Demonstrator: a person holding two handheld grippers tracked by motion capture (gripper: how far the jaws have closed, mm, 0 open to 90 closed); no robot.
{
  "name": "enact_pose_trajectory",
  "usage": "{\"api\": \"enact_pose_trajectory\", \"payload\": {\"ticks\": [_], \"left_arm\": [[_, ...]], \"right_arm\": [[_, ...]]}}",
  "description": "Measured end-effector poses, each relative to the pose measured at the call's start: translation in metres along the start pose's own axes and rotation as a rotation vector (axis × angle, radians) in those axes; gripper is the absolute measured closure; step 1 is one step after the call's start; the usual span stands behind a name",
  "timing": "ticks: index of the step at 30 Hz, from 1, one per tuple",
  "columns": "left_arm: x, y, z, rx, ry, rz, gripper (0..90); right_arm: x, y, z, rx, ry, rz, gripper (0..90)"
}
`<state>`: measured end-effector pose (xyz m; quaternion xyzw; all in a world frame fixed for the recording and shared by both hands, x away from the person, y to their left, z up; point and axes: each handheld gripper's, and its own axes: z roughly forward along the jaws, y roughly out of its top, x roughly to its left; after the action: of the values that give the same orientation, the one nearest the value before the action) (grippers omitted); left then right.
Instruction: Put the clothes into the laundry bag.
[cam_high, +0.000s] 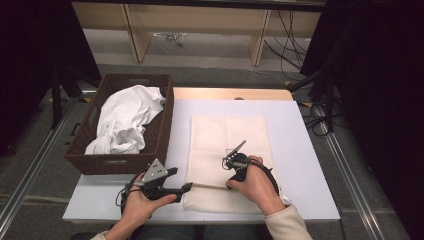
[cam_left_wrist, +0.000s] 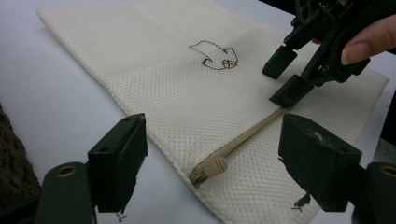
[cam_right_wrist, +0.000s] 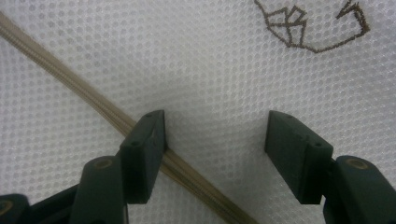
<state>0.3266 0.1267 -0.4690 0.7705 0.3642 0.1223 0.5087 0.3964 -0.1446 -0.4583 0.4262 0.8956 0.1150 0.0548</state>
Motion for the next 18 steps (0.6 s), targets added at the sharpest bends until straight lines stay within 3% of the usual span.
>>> {"api": "enact_pose_trajectory", "payload": {"ticks": [3, 7, 10, 11, 12, 13, 15, 17, 18], "left_arm": [[0.0003, 0.0002, -0.0002, -0.001, 0.0, 0.0, 23.4], [0.0005, 0.0003, -0.0003, -0.008, -0.002, -0.006, 23.4], [0.0017, 0.0008, -0.0009, -0.008, -0.005, 0.013, 23.4], [0.0006, 0.0003, -0.0008, -0.004, 0.003, -0.006, 23.4], [0.0022, 0.0006, -0.0004, -0.006, -0.01, 0.014, 23.4], [0.0008, 0.0002, -0.0004, -0.001, 0.002, -0.003, 23.4], [0.0005, -0.0004, 0.0004, -0.004, -0.004, -0.003, 23.4], [0.0011, 0.0, 0.0001, -0.003, -0.007, 0.012, 23.4], [0.0004, -0.0002, 0.0002, -0.004, -0.004, -0.004, 23.4]], "right_arm": [[0.003, -0.0006, -0.0019, 0.022, 0.0, 0.028, 39.9], [0.0014, -0.002, -0.0024, 0.018, 0.011, -0.009, 40.7], [0.0006, -0.0029, -0.0029, 0.016, 0.018, -0.012, 41.3], [0.0006, -0.0027, -0.0049, 0.016, 0.018, -0.02, 42.9], [0.0007, -0.003, -0.0067, 0.008, 0.022, -0.013, 42.5], [-0.0003, -0.0033, -0.0083, -0.006, 0.019, -0.008, 42.0], [-0.0014, -0.0042, -0.0065, 0.028, 0.009, -0.009, 40.1], [-0.0018, -0.005, -0.0045, 0.02, 0.013, -0.01, 40.4], [-0.001, -0.0053, -0.0051, 0.03, 0.014, -0.005, 40.3]]}}
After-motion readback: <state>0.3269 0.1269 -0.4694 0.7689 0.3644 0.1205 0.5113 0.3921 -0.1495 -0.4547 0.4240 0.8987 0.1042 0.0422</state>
